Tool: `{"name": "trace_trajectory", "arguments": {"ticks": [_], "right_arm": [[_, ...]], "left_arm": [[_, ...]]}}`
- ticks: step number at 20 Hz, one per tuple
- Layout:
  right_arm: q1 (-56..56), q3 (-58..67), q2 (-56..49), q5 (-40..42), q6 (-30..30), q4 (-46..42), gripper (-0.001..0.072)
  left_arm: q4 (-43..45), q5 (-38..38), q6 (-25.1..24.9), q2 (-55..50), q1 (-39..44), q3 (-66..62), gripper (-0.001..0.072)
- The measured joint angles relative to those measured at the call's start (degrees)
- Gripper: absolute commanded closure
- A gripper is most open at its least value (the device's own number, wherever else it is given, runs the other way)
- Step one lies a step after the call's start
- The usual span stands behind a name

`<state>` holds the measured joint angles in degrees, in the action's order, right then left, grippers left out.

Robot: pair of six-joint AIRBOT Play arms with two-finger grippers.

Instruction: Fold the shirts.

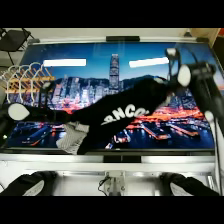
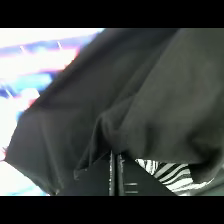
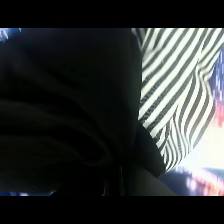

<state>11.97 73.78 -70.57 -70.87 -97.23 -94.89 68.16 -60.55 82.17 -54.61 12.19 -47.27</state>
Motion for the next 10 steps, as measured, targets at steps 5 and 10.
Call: {"name": "trace_trajectory", "arguments": {"ticks": [5, 10], "right_arm": [[-0.81, -31.34, 16.92, 4.55, -4.37, 3.69, 0.0089], [-0.92, -27.15, 20.92, 7.1, -3.48, 4.02, 0.009]], "left_arm": [[-0.7, -0.04, 2.97, 0.11, 5.33, 9.25, 0.0298], [-1.33, -4.15, 1.27, 0.17, 7.32, 5.53, -0.0013]]}}
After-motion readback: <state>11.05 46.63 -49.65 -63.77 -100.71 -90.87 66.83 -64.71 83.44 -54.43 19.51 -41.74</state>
